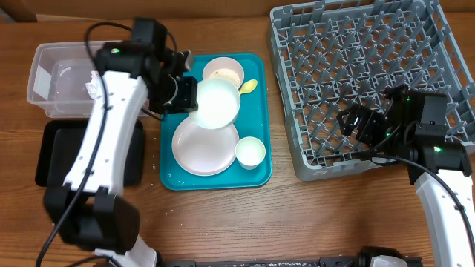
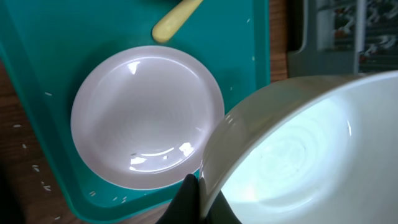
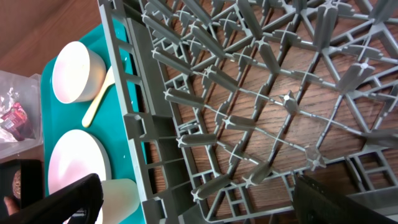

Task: Sort waste into correct bins and load items into the dishwasher
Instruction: 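Bring the empty bowl back and set it on the white plate, then raise the left arm away and reach the right gripper toward the bowl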

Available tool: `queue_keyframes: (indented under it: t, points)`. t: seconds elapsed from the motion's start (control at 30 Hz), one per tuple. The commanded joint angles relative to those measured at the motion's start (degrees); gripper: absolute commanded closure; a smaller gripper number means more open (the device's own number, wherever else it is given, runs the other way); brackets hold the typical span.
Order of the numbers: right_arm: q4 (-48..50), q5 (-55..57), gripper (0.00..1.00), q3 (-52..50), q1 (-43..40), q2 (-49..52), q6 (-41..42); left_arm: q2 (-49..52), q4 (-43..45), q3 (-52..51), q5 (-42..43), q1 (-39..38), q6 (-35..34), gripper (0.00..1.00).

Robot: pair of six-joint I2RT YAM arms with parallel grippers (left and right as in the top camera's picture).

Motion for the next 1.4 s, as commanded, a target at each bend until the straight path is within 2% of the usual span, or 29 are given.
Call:
queue_keyframes:
  t: [0.0, 0.13, 0.33, 0.57, 0.77, 0.8, 0.83, 0.9, 0.93, 1.0, 1.17, 1.23, 1.3, 1.37]
  points:
    - [0.2, -0.1, 0.00, 1.1, -0.2, -0.2, -0.1, 4.6, 0.2, -4.6, -2.8, -1.8, 1.0, 0.96]
    - [0.0, -0.1, 0.00, 1.1, -0.2, -0.2, -0.1, 8.3, 1.5, -11.1, -3.3, -2.1, 1.4, 0.96]
    - [0.2, -0.1, 0.00, 1.1, -0.2, -0.2, -0.1, 10.5, 10.4, -17.7, -7.5, -2.1, -1.1, 0.96]
    - [0.1, -0.1, 0.00, 1.1, -0.2, -0.2, -0.1, 10.6, 14.1, -18.5, -7.9, -2.1, -1.5, 0.96]
    - [0.2, -0.1, 0.00, 1.1, -0.2, -0.2, -0.1, 10.6, 14.4, -18.5, -11.5, -2.1, -2.3, 0.96]
    - [0.3, -0.1, 0.00, 1.1, -0.2, -0.2, -0.1, 10.6, 14.4, -18.5, -12.5, -2.1, -2.7, 0.93]
    - [0.3, -0.1, 0.00, 1.1, -0.2, -0.2, -0.1, 10.6, 14.4, -18.5, -13.5, -2.1, -2.9, 0.87]
    - [0.4, -0.2, 0.00, 1.1, -0.2, -0.2, -0.1, 10.6, 14.4, -18.4, -15.2, -2.1, -3.2, 0.51]
    - [0.6, -0.2, 0.00, 1.1, -0.2, -0.2, -0.1, 10.6, 14.4, -18.3, -16.7, -2.1, -3.9, 0.40]
    - [1.4, -1.5, 0.00, 1.1, -0.2, -0.2, 0.0, 10.6, 13.4, -16.8, -20.4, -2.1, -4.9, 0.25]
    - [7.4, -13.8, 0.00, 1.2, -0.1, -0.2, 0.3, 10.5, 5.7, -5.6, -23.8, -1.5, -6.5, 0.20]
    - [9.2, -14.1, 0.00, 1.7, 0.7, -0.2, 2.9, 10.5, 2.3, 0.9, -22.9, -1.3, -6.5, 0.20]
    - [10.2, -14.1, 0.05, 2.5, 2.3, -0.2, 4.1, 10.4, -1.3, 8.3, -22.4, -1.3, -6.4, 0.18]
    - [10.1, -13.5, 0.07, 4.2, 5.4, -0.2, 4.1, 10.4, -4.2, 14.5, -22.1, -1.4, -5.6, 0.12]
